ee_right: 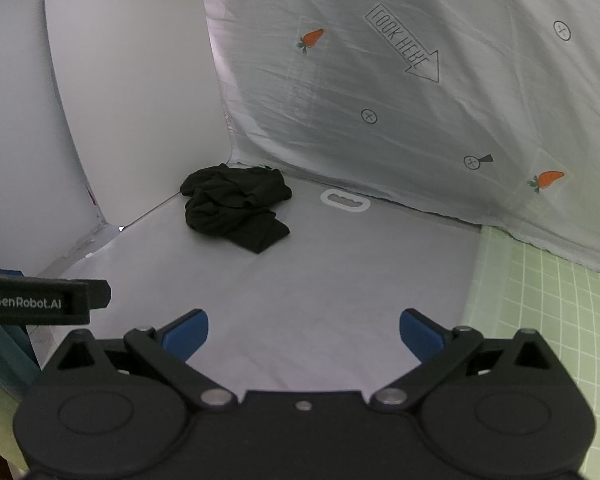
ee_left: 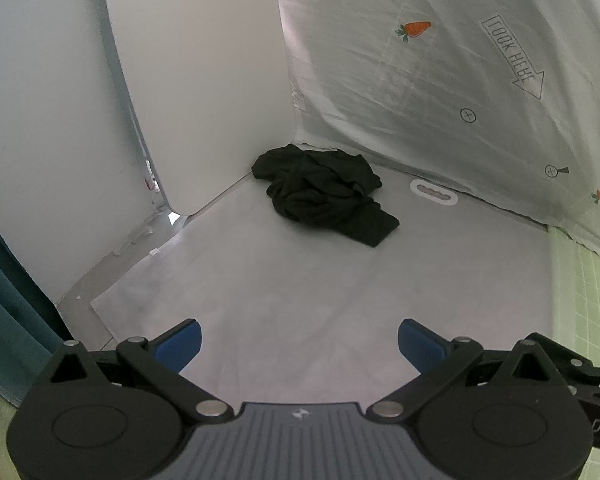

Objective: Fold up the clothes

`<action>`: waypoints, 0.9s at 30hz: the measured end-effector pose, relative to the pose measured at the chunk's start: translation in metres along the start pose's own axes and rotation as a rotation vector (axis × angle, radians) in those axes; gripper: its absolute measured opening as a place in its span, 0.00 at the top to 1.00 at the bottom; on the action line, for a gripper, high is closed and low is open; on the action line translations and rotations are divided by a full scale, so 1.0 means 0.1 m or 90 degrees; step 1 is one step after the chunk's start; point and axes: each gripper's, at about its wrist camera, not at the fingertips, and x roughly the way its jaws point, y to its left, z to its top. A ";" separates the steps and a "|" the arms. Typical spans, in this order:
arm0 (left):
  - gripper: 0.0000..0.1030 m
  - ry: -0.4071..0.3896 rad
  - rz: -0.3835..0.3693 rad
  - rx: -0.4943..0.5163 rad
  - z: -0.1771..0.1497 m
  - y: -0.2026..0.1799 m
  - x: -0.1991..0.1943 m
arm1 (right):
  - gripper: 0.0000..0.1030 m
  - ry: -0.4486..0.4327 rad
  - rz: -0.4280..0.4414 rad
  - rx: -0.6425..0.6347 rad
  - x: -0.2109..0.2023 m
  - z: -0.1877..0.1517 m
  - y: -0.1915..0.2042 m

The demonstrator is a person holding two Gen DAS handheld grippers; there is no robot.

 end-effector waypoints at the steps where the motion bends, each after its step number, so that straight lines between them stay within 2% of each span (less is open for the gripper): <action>1: 0.00 0.000 0.000 0.000 0.00 0.00 0.00 | 0.00 -0.001 -0.001 0.000 0.00 0.00 0.00; 14: 0.00 -0.012 0.013 -0.002 -0.06 -0.09 0.04 | 0.00 -0.005 -0.003 0.006 0.04 0.02 -0.03; 27: 0.00 -0.002 0.022 -0.004 -0.05 -0.15 0.03 | 0.00 0.004 -0.003 0.005 0.04 0.04 -0.03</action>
